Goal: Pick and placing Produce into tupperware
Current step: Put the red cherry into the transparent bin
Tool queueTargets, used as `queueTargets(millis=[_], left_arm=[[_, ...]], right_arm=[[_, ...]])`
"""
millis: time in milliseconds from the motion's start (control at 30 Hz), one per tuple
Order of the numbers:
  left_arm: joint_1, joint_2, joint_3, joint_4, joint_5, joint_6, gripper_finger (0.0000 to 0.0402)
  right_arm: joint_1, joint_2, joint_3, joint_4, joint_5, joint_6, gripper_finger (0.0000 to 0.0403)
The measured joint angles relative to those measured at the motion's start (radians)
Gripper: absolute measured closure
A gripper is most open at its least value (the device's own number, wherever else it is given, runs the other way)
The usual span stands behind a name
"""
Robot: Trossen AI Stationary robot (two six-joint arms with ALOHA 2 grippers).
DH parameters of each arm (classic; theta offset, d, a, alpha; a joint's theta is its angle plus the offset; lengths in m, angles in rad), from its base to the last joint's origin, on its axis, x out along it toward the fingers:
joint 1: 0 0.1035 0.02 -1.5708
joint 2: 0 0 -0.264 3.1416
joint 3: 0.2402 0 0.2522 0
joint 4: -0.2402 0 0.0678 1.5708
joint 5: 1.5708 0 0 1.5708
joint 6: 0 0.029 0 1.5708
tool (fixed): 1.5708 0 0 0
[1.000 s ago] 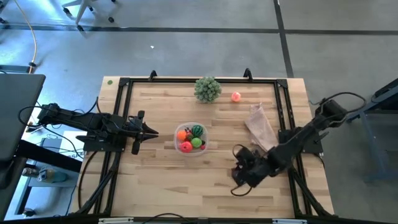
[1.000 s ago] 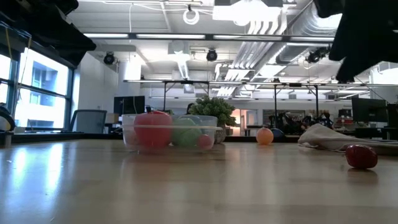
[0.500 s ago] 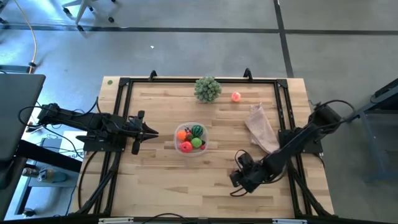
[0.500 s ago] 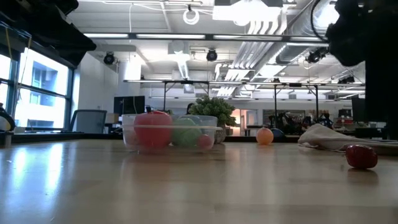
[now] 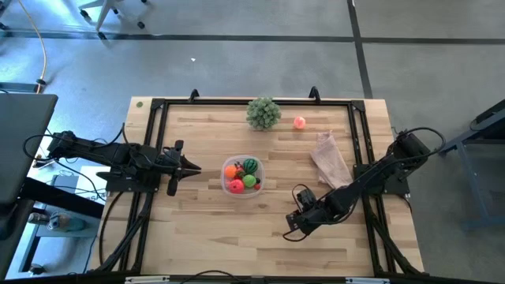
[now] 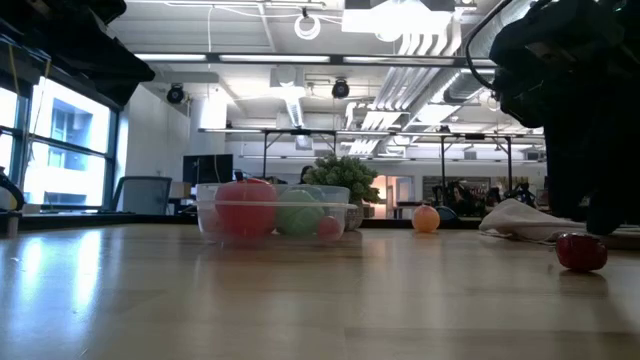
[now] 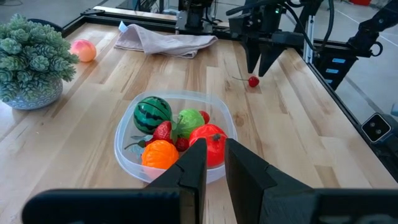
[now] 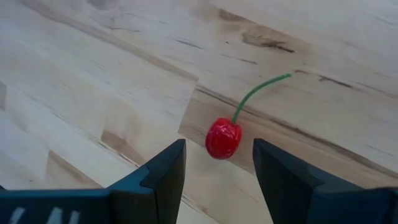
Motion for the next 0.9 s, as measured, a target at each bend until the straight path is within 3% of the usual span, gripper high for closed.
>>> queueTargets(millis=[300, 500, 900], left_arm=[[0.000, 0.000, 0.000, 0.000, 0.000, 0.000, 0.0355], [0.000, 0.000, 0.000, 0.000, 0.000, 0.000, 0.0355], [0.000, 0.000, 0.000, 0.000, 0.000, 0.000, 0.0355]], right_arm=[[-0.011, 0.019, 0.002, -0.003, -0.008, -0.024, 0.0224], [-0.026, 0.075, 0.002, 0.030, -0.083, -0.045, 0.0224], [-0.043, 0.081, 0.002, 0.038, -0.078, -0.087, 0.0224]])
